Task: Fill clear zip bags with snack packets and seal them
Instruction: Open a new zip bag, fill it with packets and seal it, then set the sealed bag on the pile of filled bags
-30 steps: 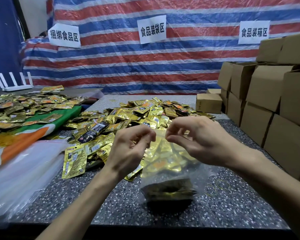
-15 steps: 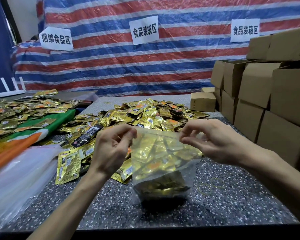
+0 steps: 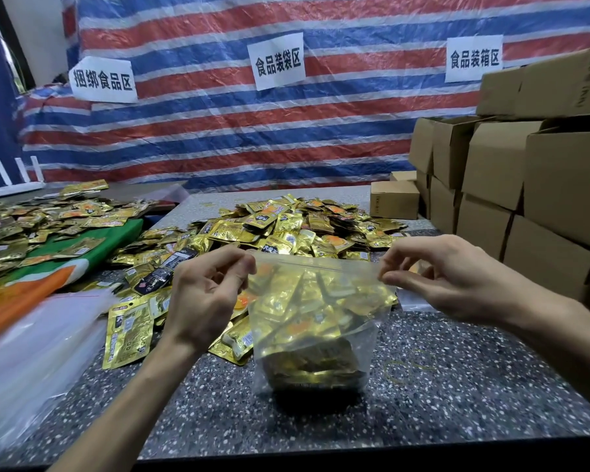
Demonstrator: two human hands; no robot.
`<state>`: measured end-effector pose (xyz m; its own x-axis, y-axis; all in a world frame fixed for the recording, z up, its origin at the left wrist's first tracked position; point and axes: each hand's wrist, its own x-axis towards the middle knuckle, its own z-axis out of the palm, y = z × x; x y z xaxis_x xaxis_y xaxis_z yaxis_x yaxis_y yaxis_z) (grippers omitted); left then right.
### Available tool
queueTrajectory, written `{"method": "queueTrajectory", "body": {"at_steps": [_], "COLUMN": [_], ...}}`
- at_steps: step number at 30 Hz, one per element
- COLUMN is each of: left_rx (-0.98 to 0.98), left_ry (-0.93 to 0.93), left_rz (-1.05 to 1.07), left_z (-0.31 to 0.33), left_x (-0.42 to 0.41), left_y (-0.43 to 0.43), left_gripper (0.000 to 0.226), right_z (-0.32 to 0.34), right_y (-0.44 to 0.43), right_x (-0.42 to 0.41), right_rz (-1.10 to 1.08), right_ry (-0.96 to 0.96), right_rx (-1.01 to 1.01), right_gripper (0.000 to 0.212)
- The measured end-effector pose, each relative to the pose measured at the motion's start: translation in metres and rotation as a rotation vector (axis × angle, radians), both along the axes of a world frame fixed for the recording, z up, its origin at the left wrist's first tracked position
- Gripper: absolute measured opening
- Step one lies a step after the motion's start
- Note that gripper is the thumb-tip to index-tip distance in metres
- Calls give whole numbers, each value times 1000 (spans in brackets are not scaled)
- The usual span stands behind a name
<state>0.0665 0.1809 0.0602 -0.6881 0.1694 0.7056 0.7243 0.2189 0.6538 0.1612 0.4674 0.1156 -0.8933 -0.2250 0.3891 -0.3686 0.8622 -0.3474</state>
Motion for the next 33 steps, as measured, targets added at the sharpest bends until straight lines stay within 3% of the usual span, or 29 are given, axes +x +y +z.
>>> {"method": "queueTrajectory", "body": {"at_steps": [7,10,12,16,18,21,23,24,26,29,30,33], "left_rx": [-10,168,218,-78,-174,-249,-260,-246,-209,-207,-207,-208], "left_ry": [17,-36,-44,-37,6,66,107,120,142,141,128,130], "left_rz": [-1,127,150,93,85,39,-28,-53,-81,-126,-134,-76], "left_z": [-2,-3,-5,-11,-11,-4,4,10,17,20,18,13], "left_x": [-2,-16,-19,-14,-9,-2,3,7,13,20,22,24], "left_y": [-2,-35,-61,-32,-6,18,30,36,49,66,69,74], "left_gripper": [18,24,20,15,14,17,12,10,9,11,10,18], "right_z": [-2,-1,-4,-26,-42,-56,-60,-60,-60,-61,-60,-41], "right_y": [9,39,55,18,-12,-43,-52,-54,-55,-49,-44,-19], "right_x": [5,15,26,19,6,-12,-22,-26,-32,-37,-38,-39], "right_rz": [-10,-176,-213,-102,-50,-58,-76,-77,-25,26,17,-34], "right_ry": [-17,-40,-68,-154,-168,-107,-77,-95,-198,-308,-314,-357], "right_rx": [-2,55,-43,-176,-189,-98,-31,-26,-105,-253,-268,-328], "right_gripper": [7,4,11,12,44,108,129,130,107,40,26,15]}}
